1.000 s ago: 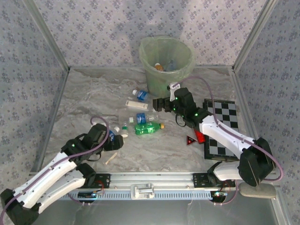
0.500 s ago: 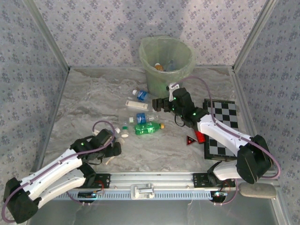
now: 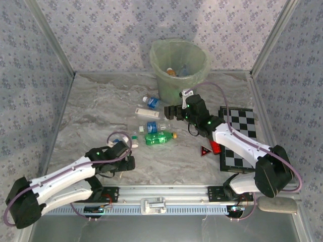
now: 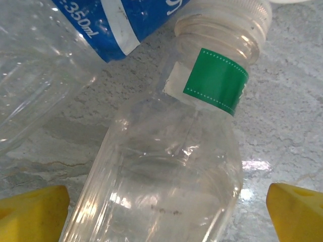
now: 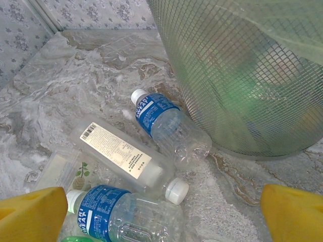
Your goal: Put the plastic bottles in the bin
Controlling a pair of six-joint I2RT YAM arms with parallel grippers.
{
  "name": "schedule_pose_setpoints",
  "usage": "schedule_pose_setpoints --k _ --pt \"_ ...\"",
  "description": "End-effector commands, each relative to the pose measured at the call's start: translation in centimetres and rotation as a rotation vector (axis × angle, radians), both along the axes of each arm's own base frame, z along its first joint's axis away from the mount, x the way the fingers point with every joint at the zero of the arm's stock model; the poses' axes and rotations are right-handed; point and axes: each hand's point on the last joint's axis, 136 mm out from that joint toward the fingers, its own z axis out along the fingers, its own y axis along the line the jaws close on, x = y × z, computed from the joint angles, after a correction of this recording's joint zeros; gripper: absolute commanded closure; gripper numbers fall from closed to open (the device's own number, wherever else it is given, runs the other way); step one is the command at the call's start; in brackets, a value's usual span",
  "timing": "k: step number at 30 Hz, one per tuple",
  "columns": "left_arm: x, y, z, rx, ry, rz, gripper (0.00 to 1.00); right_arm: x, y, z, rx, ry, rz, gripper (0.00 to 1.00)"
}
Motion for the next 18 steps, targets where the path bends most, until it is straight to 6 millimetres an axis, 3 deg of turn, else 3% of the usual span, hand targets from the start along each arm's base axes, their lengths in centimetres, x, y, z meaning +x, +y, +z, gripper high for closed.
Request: schedule_pose_setpoints --k 1,12,18 --pt "0.6 -0.3 -0.2 0.022 -0.018 -0.014 0.03 0.3 0.0 1.0 0.001 -0.021 -0.017 0.00" --pt "0.8 -1.1 -1.7 0.063 0.006 -0.100 0.31 0.5 -0.4 0.8 -0.003 -0.018 -0.027 0.00" --pt "0.8 -1.8 -1.5 0.057 -0.003 -0.139 0.45 0.6 -0.3 1.0 0.002 -0.022 -0.027 0.00"
